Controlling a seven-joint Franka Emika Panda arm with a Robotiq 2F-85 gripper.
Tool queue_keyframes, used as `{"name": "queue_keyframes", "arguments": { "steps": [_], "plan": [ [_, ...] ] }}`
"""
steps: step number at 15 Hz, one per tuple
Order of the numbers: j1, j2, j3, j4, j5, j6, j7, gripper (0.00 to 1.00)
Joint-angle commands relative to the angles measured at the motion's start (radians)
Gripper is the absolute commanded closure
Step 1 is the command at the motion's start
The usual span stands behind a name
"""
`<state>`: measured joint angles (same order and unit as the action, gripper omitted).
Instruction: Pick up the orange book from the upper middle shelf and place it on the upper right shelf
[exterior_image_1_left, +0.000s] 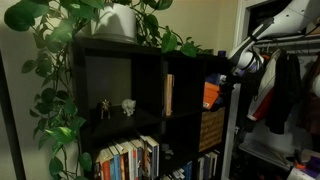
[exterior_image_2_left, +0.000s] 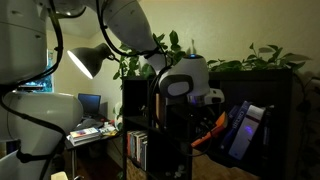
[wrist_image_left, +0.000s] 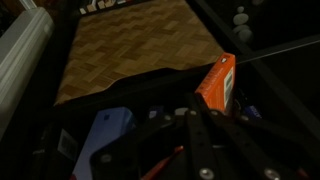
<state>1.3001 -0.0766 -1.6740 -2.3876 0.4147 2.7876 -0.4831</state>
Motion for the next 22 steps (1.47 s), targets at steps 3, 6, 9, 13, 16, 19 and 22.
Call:
{"name": "queue_keyframes", "arguments": {
  "steps": [3, 6, 9, 13, 16, 19, 22],
  "plan": [
    [0.079, -0.072, -0.085, 0.008, -0.054, 0.019, 0.023, 0.96],
    [0.126, -0.086, -0.136, 0.011, -0.088, 0.025, 0.033, 0.96],
    [0.193, -0.103, -0.207, 0.017, -0.151, 0.041, 0.063, 0.96],
    [0.311, -0.149, -0.325, 0.043, -0.268, 0.080, 0.141, 0.96],
    [0.423, -0.201, -0.434, 0.081, -0.366, 0.111, 0.203, 0.96],
    [0.539, -0.257, -0.554, 0.130, -0.462, 0.130, 0.263, 0.96],
    [0.634, -0.317, -0.643, 0.191, -0.525, 0.133, 0.305, 0.96]
  ]
}}
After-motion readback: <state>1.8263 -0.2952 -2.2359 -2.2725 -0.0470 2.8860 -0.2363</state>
